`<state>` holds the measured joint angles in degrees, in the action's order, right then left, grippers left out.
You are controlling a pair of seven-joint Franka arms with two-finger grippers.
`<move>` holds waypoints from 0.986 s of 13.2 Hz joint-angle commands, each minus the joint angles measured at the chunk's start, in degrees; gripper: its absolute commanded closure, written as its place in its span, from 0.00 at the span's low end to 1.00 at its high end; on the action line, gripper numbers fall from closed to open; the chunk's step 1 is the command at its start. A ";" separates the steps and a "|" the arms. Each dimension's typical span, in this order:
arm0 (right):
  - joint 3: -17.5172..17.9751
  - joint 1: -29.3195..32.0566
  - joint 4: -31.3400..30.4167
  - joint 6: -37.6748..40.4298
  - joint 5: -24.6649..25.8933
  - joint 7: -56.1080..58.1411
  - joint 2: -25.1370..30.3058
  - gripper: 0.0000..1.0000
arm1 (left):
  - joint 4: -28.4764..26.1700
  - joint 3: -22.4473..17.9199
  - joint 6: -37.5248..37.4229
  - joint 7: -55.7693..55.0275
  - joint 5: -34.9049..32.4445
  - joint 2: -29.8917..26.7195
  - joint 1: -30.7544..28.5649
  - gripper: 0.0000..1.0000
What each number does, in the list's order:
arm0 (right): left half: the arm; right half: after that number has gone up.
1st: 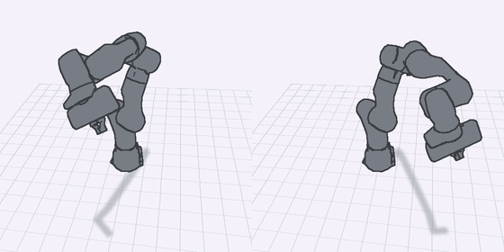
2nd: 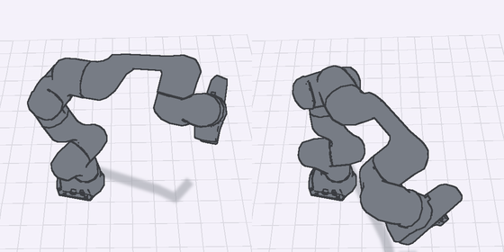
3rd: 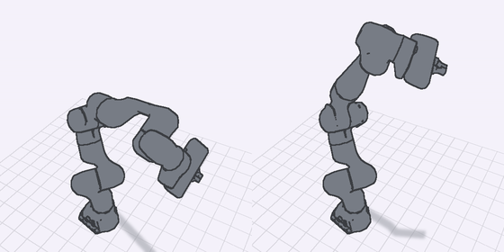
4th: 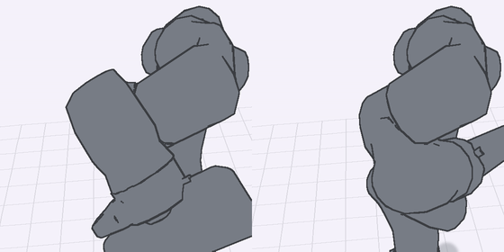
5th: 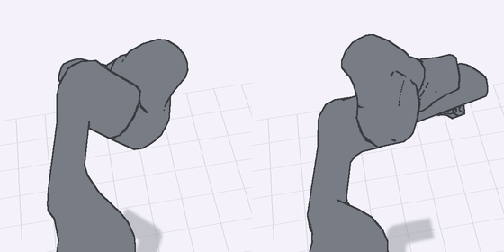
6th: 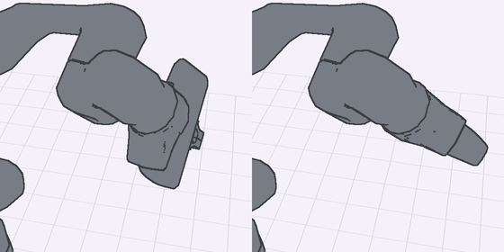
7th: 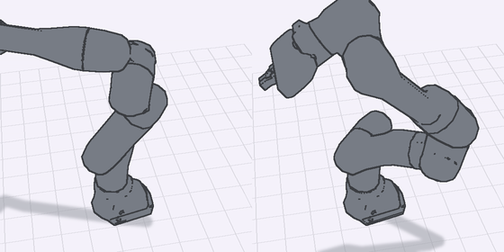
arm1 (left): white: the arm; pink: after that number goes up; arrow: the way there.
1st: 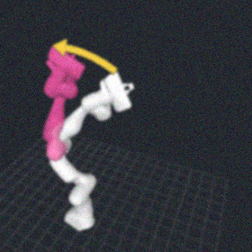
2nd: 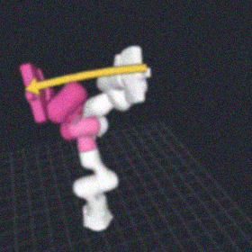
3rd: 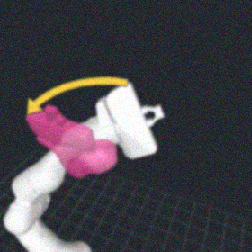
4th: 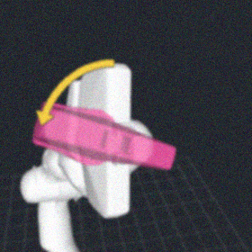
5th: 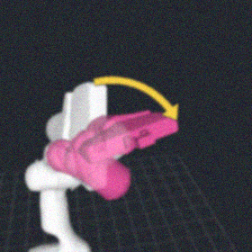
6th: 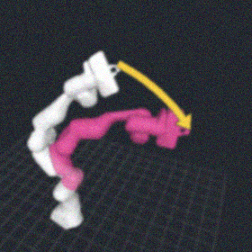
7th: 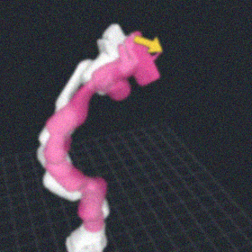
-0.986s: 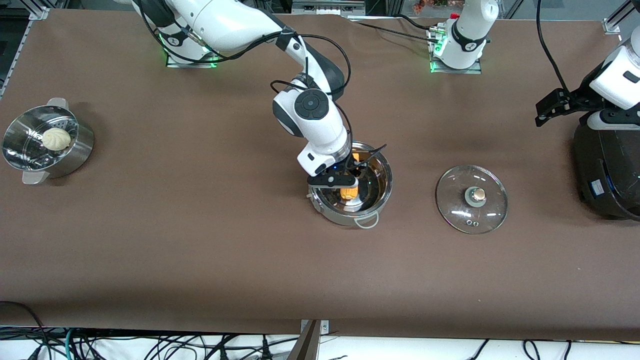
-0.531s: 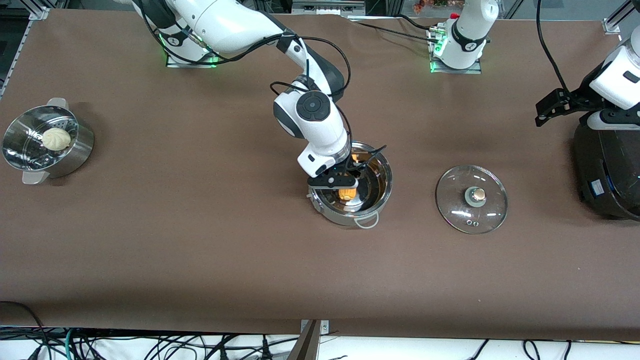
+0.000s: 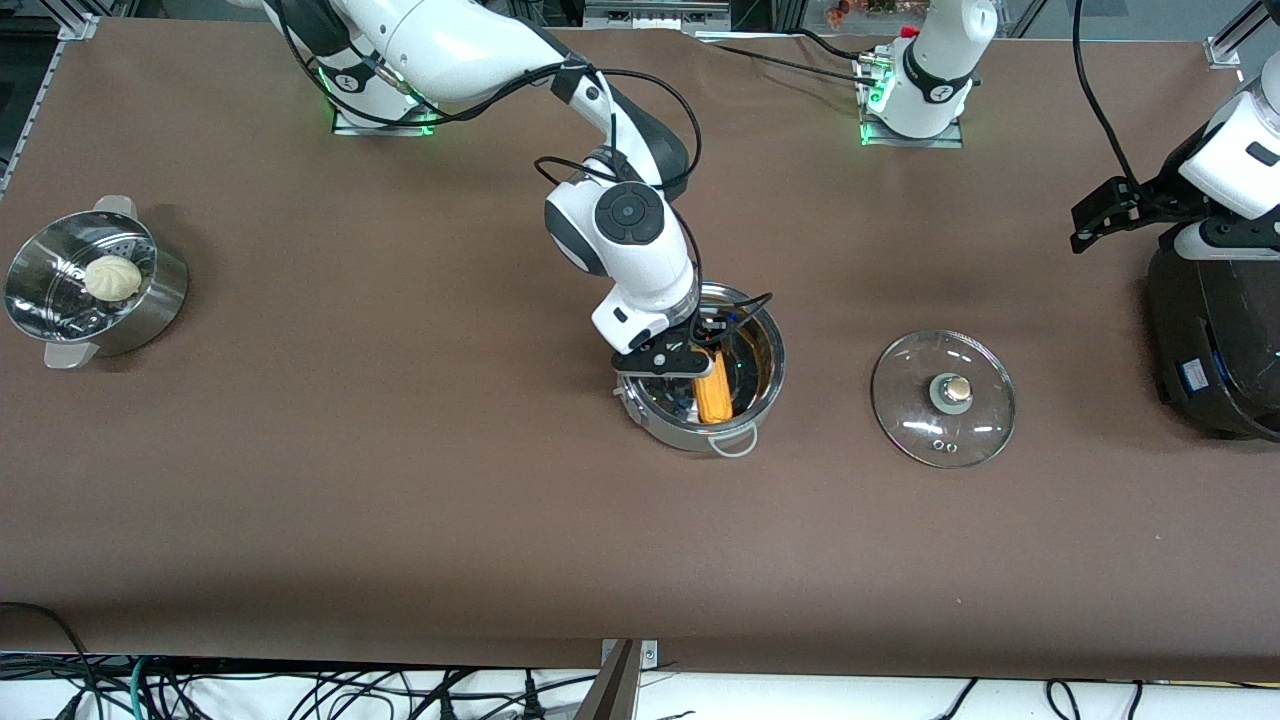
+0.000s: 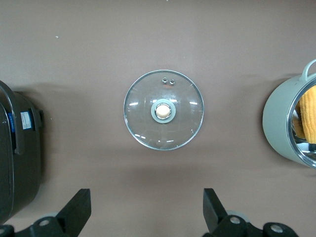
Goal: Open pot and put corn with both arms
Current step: 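Lower the corn into the pot and open the right gripper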
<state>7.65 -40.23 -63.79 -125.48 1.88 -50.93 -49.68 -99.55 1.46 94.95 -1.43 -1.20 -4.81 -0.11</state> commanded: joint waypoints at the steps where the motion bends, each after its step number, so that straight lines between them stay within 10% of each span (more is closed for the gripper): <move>1: -0.35 0.50 0.59 4.18 0.58 0.74 1.78 0.15 | -0.30 -0.06 -0.38 1.17 1.38 -0.46 -0.42 0.00; 3: -0.44 2.08 0.59 6.99 0.49 4.24 3.09 0.00 | -0.30 -0.06 -0.38 1.17 1.38 -0.46 -0.42 0.00; 13: -0.44 18.69 -0.11 25.01 -0.12 22.67 12.59 0.00 | -0.30 -0.14 -0.99 1.26 1.38 -0.46 -0.42 0.00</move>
<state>6.43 -23.81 -62.99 -103.63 1.94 -33.07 -39.16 -99.55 1.46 94.37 -1.43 -1.20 -4.81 -0.13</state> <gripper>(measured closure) 0.000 0.000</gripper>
